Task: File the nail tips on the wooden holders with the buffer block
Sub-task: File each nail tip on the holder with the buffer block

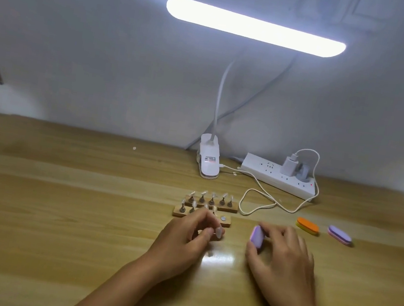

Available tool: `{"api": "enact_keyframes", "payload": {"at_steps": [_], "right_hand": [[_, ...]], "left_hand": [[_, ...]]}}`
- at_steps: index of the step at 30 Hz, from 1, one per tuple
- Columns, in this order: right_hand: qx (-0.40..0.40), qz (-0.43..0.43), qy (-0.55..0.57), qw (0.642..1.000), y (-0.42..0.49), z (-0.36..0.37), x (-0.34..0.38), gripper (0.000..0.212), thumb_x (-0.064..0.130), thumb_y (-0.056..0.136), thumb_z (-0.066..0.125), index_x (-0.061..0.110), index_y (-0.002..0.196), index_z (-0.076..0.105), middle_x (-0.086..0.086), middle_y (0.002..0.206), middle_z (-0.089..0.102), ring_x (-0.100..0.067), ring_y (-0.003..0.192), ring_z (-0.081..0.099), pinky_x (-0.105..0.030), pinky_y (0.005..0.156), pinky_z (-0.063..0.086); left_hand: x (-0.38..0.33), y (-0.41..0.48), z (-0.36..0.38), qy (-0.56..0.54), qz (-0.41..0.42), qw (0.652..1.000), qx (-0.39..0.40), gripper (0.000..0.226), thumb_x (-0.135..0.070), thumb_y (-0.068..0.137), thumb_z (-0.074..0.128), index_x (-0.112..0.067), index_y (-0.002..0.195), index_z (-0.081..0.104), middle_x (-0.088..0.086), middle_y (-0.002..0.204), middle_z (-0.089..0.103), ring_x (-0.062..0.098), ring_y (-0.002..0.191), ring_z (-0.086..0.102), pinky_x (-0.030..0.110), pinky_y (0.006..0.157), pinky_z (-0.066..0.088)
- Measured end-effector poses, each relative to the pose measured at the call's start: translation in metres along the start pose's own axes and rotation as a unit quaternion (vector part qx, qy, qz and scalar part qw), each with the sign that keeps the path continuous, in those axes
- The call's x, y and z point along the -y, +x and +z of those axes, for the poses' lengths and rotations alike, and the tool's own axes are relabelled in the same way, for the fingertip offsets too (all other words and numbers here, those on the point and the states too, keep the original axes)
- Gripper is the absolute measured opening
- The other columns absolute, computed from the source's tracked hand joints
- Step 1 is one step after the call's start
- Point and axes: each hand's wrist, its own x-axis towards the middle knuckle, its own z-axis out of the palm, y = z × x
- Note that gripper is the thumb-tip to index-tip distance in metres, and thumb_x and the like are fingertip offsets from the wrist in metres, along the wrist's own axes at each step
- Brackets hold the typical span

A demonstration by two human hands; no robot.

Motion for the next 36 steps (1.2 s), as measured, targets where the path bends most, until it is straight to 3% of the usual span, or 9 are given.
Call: {"api": "enact_keyframes", "payload": {"at_steps": [3,6,11,17,22,25,31,33,36], "right_hand": [[0.019,0.019,-0.025,0.999,-0.001,0.002,0.001,0.043,0.035,0.079,0.072,0.035,0.122,0.063,0.007,0.109,0.054,-0.022,0.105,0.049,-0.036,0.084,0.035],[-0.022,-0.017,-0.005,1.000,-0.002,0.002,0.005,0.051,0.028,0.072,0.080,0.032,0.120,0.066,0.009,0.102,0.056,-0.021,0.098,0.051,-0.034,0.078,0.030],[0.035,0.023,-0.066,0.997,-0.004,0.006,0.003,0.031,0.033,0.082,0.067,0.031,0.113,0.062,0.006,0.107,0.054,-0.022,0.104,0.050,-0.034,0.080,0.027],[0.031,-0.086,0.147,0.985,-0.010,0.001,0.016,0.036,0.030,0.077,0.079,0.032,0.107,0.058,0.020,0.099,0.056,-0.004,0.090,0.056,-0.033,0.079,0.048],[0.020,-0.099,0.197,0.975,-0.013,0.003,0.025,0.036,0.043,0.075,0.079,0.033,0.101,0.055,0.024,0.095,0.059,-0.004,0.086,0.056,-0.039,0.075,0.051],[0.023,-0.109,0.202,0.973,-0.013,0.003,0.025,0.034,0.044,0.075,0.079,0.033,0.098,0.056,0.024,0.094,0.060,-0.003,0.085,0.057,-0.041,0.075,0.050],[0.029,-0.086,0.230,0.969,-0.010,0.004,0.023,0.029,0.047,0.077,0.073,0.035,0.099,0.058,0.023,0.094,0.061,-0.007,0.084,0.058,-0.043,0.074,0.052],[0.043,-0.115,0.223,0.967,-0.011,0.005,0.026,0.030,0.048,0.077,0.073,0.035,0.100,0.059,0.023,0.094,0.060,-0.007,0.085,0.058,-0.042,0.072,0.053],[0.014,-0.079,0.240,0.967,-0.006,0.007,0.021,0.026,0.041,0.079,0.077,0.033,0.097,0.060,0.021,0.094,0.061,-0.007,0.085,0.060,-0.040,0.074,0.053]], "left_hand": [[-0.001,0.000,0.000,0.007,-0.007,1.000,-0.001,0.024,-0.015,0.101,0.047,-0.034,0.092,0.058,-0.015,0.101,0.074,0.000,0.105,0.067,0.044,0.095,0.051],[-0.001,0.000,0.001,0.005,-0.001,1.000,-0.006,0.020,-0.013,0.102,0.048,-0.028,0.094,0.058,-0.014,0.098,0.075,-0.001,0.101,0.068,0.040,0.093,0.051],[-0.001,0.000,0.000,-0.016,-0.003,1.000,-0.013,0.014,-0.012,0.101,0.052,-0.022,0.096,0.060,-0.011,0.099,0.074,0.001,0.100,0.068,0.024,0.075,0.052],[-0.001,0.001,-0.001,-0.031,-0.009,0.999,-0.024,0.008,-0.013,0.098,0.059,-0.021,0.095,0.058,-0.008,0.096,0.075,-0.005,0.076,0.066,0.025,0.061,0.046],[-0.003,-0.001,-0.001,0.003,0.018,1.000,-0.008,0.021,-0.023,0.099,0.055,-0.033,0.117,0.058,-0.011,0.101,0.074,0.002,0.090,0.070,0.029,0.070,0.055],[-0.004,-0.001,-0.001,0.046,0.047,0.998,-0.004,0.023,-0.031,0.095,0.051,-0.033,0.113,0.065,-0.016,0.104,0.071,0.003,0.098,0.068,0.033,0.081,0.055],[-0.003,-0.002,0.000,0.046,0.048,0.998,-0.006,0.021,-0.033,0.097,0.050,-0.029,0.110,0.066,-0.015,0.094,0.074,0.010,0.084,0.070,0.043,0.076,0.055],[-0.003,-0.002,0.000,0.042,0.049,0.998,-0.003,0.021,-0.033,0.097,0.049,-0.029,0.111,0.065,-0.016,0.090,0.074,0.007,0.082,0.071,0.039,0.072,0.056],[-0.002,-0.003,0.001,0.058,0.060,0.997,-0.009,0.019,-0.032,0.097,0.050,-0.030,0.108,0.065,-0.024,0.077,0.068,-0.006,0.061,0.061,0.022,0.056,0.043]]}}
